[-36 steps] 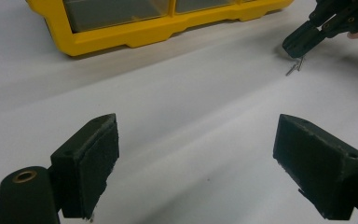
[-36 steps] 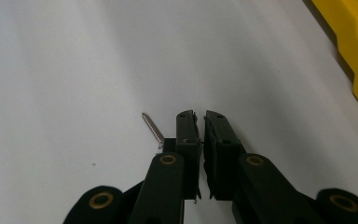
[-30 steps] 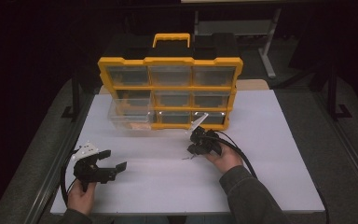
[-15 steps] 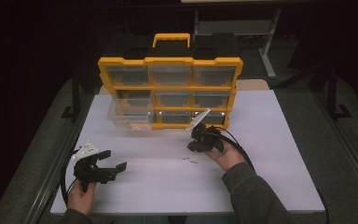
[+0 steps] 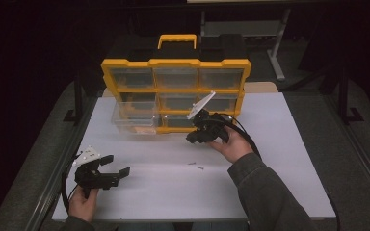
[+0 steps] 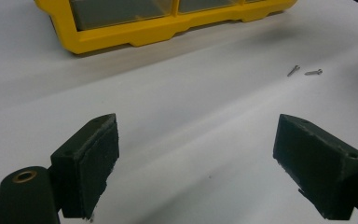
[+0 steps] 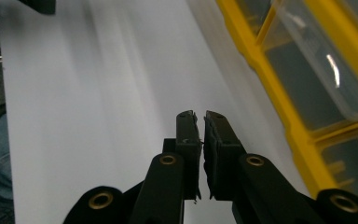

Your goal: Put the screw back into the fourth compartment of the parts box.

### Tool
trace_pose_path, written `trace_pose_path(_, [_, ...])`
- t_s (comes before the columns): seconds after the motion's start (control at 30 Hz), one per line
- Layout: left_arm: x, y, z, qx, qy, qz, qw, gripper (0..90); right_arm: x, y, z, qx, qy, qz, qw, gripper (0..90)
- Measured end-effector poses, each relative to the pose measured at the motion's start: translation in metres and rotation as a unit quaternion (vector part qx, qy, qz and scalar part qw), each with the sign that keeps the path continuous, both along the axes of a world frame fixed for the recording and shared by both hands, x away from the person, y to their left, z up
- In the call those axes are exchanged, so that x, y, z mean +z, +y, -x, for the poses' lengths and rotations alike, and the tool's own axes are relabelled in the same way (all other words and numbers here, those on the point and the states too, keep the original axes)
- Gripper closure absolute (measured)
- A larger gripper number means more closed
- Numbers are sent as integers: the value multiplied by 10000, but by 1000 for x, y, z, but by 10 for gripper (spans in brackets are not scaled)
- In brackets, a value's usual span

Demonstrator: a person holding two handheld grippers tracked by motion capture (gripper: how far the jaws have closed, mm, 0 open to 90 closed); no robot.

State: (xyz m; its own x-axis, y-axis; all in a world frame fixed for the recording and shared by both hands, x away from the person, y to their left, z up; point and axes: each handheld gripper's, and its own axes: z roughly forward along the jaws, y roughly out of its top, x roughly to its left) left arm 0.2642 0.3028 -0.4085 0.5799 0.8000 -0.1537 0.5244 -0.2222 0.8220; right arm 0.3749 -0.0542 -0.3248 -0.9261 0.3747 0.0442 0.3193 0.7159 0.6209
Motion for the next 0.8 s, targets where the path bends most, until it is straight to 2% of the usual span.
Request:
trace_pose_path(0.03, [0, 0, 0, 0, 0, 0, 10000, 137, 0, 0, 0, 0, 0, 0, 10000, 836])
trace_pose_path(0.17, [0, 1, 0, -41, -4, -48, 10000, 138, 22, 4, -6, 64, -76, -69, 9999, 836])
trace_pose_path(0.2, [0, 1, 0, -41, -4, -48, 10000, 137, 22, 4, -6, 64, -76, -69, 9999, 836])
trace_pose_path(0.23, [0, 1, 0, -37, -8, -41, 10000, 138, 30, 6, -9, 99, -125, -82, 9998, 836])
trace_pose_path(0.27, [1, 1, 0, -38, -2, -58, 10000, 138, 30, 6, -9, 99, -125, -82, 9998, 836])
trace_pose_path(0.33, [0, 1, 0, -17, 5, -20, 10000, 138, 40, 10, -10, 121, -166, -100, 9997, 836])
trace_pose_path(0.4, [0, 1, 0, -18, 14, -20, 10000, 137, 44, 12, -11, 135, -193, -92, 9997, 835])
trace_pose_path(0.47, [0, 1, 1, -26, 11, -21, 10000, 137, 56, 19, -14, 187, -246, -41, 9995, 835])
trace_pose_path(0.5, [0, 1, 1, -26, 11, -21, 10000, 138, 56, 19, -14, 187, -246, -41, 9995, 835])
trace_pose_path(0.6, [0, 0, 1, -14, 0, 39, 10000, 138, 72, 33, -20, 290, -301, -115, 9991, 835])
trace_pose_path(0.63, [0, 0, 0, -26, 3, 29, 10000, 138, 72, 33, -20, 290, -301, -115, 9991, 835])
trace_pose_path(0.67, [0, 0, 0, -44, -8, 23, 10000, 137, 79, 43, -23, 351, -308, -141, 9988, 835])
trace_pose_path(0.8, [0, 0, 1, -45, 0, 46, 10000, 137, 90, 66, -29, 480, -338, -111, 9982, 835])
